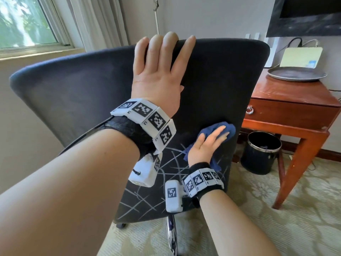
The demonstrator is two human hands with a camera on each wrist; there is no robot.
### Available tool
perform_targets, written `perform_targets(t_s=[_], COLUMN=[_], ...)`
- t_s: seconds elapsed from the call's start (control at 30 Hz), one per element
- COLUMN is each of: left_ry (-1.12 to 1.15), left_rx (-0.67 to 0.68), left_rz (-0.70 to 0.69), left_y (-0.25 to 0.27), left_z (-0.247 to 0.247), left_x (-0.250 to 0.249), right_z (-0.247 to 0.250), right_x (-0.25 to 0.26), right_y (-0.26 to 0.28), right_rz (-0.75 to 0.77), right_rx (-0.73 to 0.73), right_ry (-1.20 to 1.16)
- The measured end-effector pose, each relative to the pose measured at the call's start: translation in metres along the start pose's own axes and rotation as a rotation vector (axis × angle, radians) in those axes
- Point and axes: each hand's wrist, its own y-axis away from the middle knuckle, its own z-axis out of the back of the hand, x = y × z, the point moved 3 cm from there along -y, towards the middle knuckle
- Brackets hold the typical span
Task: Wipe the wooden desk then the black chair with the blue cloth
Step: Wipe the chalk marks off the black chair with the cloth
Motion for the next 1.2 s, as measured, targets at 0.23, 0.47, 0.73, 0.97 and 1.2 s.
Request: perform_targets(t_s=[0.23, 0.47, 0.73, 0.97, 1.2], left_ry=[0.008, -0.021, 0.008, -0.002, -0.041], left_rx=[0.008, 0.044, 0.142, 0.116, 0.079], left_rz=[0.003, -0.006, -0.033, -0.037, -0.038], left_y=[-0.004, -0.005, -0.009, -0.011, -0.01], left_z=[0.003, 0.003, 0.01, 0.01, 0.008], left_x=[-0.006, -0.006, -0.015, -0.012, -0.013], right_z=[0.006, -0.024, -0.002, -0.026, -0.003], right_x=[-0.011, 0.033, -0.018, 0.031, 0.016], right_y=[-0.005, 0.03, 0.008, 0.036, -0.012], right_rz=[-0.279, 0.034, -0.382, -0.09, -0.343], right_rx=[-0.06, 0.097, -0.032, 0.08, -0.134], right_ry=[-0.042, -0.102, -0.092, -0.147, -0.207])
